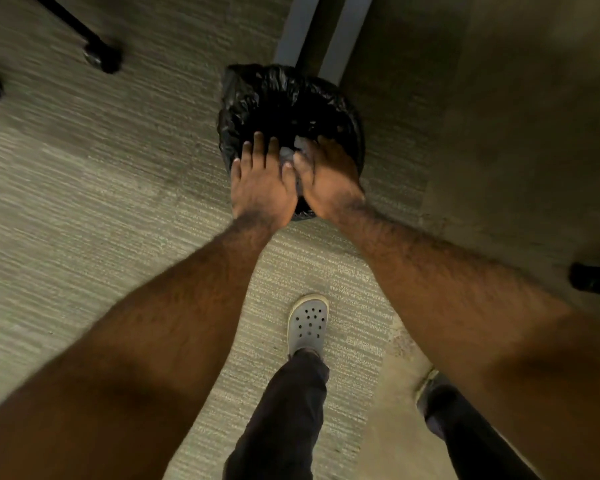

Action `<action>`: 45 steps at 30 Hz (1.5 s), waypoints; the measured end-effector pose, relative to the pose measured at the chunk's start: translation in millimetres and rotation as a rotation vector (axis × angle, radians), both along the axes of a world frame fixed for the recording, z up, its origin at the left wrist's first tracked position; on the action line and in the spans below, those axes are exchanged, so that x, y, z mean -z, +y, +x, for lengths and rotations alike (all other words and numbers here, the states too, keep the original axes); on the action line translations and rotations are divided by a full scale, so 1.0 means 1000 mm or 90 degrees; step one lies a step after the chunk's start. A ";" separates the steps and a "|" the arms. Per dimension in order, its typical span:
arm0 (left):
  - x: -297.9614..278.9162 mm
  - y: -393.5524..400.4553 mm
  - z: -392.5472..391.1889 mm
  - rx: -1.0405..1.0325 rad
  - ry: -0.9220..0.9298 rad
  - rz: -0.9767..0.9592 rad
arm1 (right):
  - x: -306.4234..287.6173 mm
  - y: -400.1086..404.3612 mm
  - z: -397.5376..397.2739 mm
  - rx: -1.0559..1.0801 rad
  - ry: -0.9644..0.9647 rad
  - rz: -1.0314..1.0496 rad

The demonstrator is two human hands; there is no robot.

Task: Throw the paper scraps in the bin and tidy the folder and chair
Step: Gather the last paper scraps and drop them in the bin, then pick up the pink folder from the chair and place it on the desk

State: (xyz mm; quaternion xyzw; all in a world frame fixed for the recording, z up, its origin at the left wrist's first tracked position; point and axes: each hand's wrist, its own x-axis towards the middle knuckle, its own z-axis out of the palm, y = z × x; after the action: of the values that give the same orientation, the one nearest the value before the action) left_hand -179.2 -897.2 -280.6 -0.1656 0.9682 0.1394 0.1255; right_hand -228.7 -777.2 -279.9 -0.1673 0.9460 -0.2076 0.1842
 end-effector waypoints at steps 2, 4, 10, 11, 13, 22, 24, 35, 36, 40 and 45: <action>-0.024 0.006 0.005 0.001 -0.008 0.010 | -0.025 0.010 0.005 0.006 -0.020 -0.004; -0.051 0.015 0.010 0.011 0.000 0.013 | -0.052 0.023 0.012 0.035 -0.034 -0.027; -0.132 0.055 0.028 0.084 0.007 -0.005 | -0.137 0.068 0.035 0.068 -0.025 -0.034; -0.148 0.063 0.031 0.090 -0.001 -0.002 | -0.152 0.078 0.041 0.074 -0.027 -0.034; -0.180 0.083 0.039 0.105 -0.013 -0.003 | -0.183 0.099 0.056 0.098 -0.040 -0.033; -0.328 0.165 0.073 0.184 -0.012 0.053 | -0.320 0.189 0.116 0.176 -0.040 -0.004; -0.347 0.181 0.074 0.214 -0.009 0.064 | -0.345 0.206 0.122 0.201 -0.037 -0.013; -0.436 0.347 0.081 0.494 0.044 0.113 | -0.447 0.374 0.189 0.478 0.048 -0.021; -0.440 0.366 0.080 0.519 0.049 0.124 | -0.451 0.391 0.197 0.507 0.058 -0.020; -0.452 0.446 0.086 0.617 0.062 0.163 | -0.462 0.459 0.233 0.619 0.083 -0.016; -0.459 0.538 0.105 0.771 0.062 0.158 | -0.463 0.535 0.276 0.755 0.107 -0.007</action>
State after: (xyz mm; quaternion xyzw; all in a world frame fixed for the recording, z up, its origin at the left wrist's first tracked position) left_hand -74.4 -359.6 178.8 0.4353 0.8716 0.1621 0.1565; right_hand 46.9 -242.1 183.0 0.3723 0.8883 -0.2659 -0.0397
